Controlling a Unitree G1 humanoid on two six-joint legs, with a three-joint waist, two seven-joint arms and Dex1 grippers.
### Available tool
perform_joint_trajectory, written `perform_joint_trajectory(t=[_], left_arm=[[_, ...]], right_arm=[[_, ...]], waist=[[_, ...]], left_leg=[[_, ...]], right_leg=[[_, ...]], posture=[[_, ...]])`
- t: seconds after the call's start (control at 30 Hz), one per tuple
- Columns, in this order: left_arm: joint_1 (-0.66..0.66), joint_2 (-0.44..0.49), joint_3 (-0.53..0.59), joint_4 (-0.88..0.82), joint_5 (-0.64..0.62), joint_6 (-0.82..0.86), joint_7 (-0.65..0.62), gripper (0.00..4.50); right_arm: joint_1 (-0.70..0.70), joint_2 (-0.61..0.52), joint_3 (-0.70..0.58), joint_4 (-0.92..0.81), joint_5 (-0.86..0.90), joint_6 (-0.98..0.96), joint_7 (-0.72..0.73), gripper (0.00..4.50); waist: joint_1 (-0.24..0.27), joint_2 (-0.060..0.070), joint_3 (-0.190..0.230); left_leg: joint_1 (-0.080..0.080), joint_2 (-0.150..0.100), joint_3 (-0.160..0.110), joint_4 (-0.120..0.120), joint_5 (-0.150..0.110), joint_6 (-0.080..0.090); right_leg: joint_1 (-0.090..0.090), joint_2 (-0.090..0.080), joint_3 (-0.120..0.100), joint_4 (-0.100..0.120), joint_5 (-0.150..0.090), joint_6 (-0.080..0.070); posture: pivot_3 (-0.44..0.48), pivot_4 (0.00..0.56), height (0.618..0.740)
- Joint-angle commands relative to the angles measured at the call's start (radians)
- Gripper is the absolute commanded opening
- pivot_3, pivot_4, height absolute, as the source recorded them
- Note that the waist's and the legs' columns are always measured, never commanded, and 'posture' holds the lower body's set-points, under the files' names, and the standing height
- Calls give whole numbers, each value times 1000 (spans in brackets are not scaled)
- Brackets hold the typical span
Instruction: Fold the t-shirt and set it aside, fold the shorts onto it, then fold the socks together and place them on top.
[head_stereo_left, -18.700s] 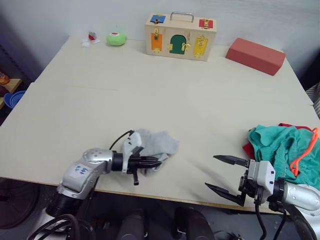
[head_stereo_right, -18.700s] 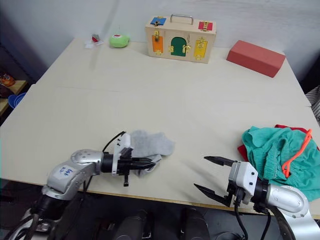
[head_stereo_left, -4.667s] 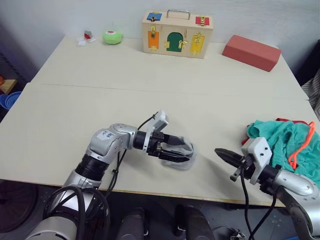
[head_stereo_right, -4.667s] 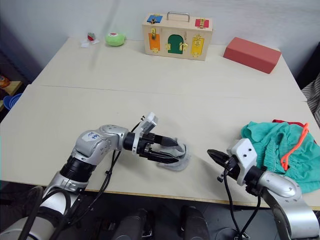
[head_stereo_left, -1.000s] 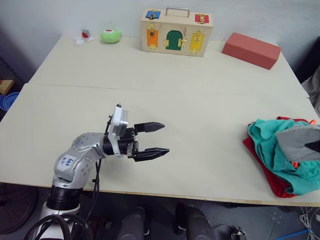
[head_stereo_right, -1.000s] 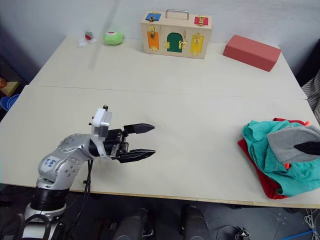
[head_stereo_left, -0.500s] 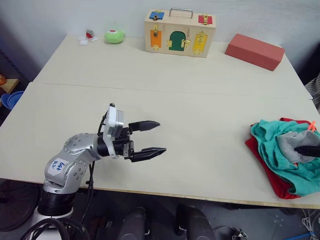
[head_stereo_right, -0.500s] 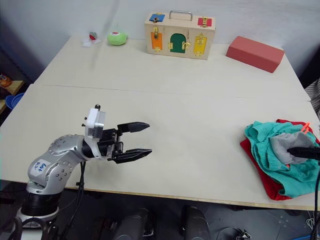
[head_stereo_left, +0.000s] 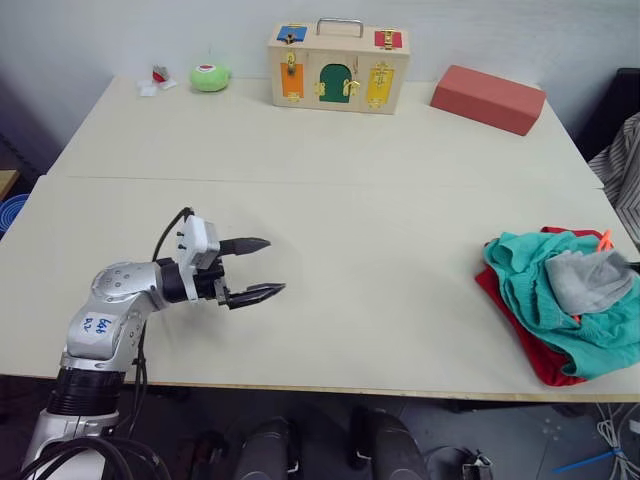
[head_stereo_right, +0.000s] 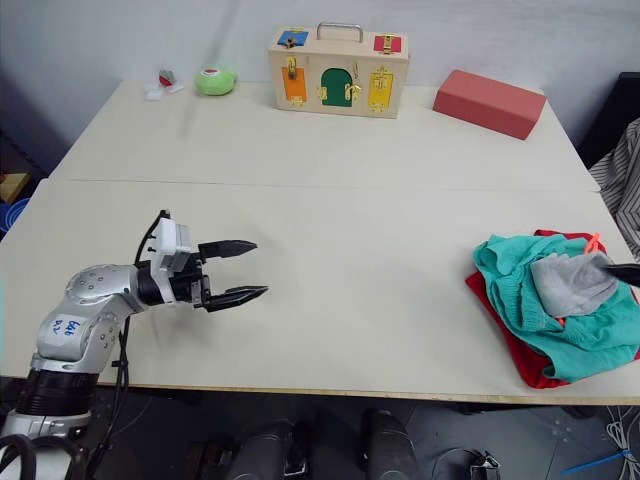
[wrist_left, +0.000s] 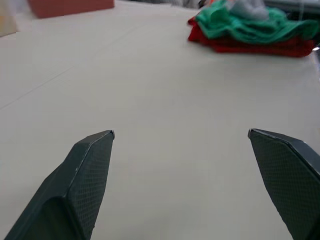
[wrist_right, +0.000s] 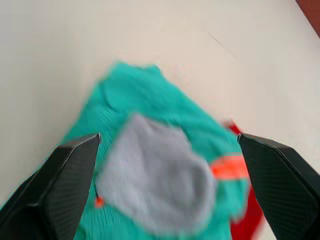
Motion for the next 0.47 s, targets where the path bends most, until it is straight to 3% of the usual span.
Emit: perform_joint_trajectory(t=[0.03, 0.13, 0.23, 0.33, 0.47], left_arm=[[16, 33, 76, 33, 32, -50, 35, 4500], [65, 45, 87, 28, 63, -79, 52, 4500], [112, 50, 87, 41, 79, -99, 45, 4500], [145, 59, 94, 92, 105, -167, 24, 4500], [158, 65, 106, 130, 137, -273, 18, 4500]], right_arm=[[-12, 143, 87, -252, 60, -4, -100, 4467], [-48, 343, 251, -322, -19, -160, -168, 4467], [-93, 493, 369, -276, -97, -329, -193, 4467], [-121, 593, 462, -169, -148, -456, -183, 4467], [-162, 640, 498, -32, -173, -542, -179, 4467]], waist=[[4, 0, 0], [6, -1, 0], [9, -1, 0], [8, -1, 0], [5, -3, -1]], left_leg=[[0, 0, 0, 0, 1, 1], [-1, 0, -1, 0, 1, 2], [-2, -3, 0, 0, 1, 3], [-2, -4, 0, 1, 2, 5], [-2, -4, -1, 1, 2, 6]], right_leg=[[0, 0, 0, 0, 0, 0], [-1, -1, 0, 0, 0, -1], [-1, -3, 0, 1, 0, -1], [-1, -4, 0, 2, 0, 0], [-1, -4, -1, 4, 0, 0]], posture=[[0, 150, 740], [0, 150, 740], [0, 150, 740], [0, 150, 740], [0, 150, 740]])
